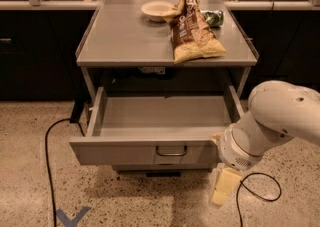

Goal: Close top drawer

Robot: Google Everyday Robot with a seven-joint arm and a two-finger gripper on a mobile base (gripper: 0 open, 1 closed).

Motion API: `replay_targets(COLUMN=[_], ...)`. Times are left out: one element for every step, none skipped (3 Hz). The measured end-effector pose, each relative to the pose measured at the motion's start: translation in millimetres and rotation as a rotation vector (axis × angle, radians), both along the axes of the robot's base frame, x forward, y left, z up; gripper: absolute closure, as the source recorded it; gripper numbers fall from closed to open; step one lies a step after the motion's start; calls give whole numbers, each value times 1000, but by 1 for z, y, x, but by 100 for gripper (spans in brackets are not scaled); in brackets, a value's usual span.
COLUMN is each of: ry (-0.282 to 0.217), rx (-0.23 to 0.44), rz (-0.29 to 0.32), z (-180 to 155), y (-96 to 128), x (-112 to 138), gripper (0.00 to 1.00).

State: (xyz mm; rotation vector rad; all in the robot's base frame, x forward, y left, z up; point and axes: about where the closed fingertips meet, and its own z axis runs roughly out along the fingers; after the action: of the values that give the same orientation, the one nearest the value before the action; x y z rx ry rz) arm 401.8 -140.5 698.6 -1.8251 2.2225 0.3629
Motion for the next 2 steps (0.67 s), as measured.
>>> replay_targets(ry=[46, 92], rx=[6, 1], rz=[22, 64], z=[-16, -33], y=[10, 26], x=[-13, -24], gripper=[0, 0])
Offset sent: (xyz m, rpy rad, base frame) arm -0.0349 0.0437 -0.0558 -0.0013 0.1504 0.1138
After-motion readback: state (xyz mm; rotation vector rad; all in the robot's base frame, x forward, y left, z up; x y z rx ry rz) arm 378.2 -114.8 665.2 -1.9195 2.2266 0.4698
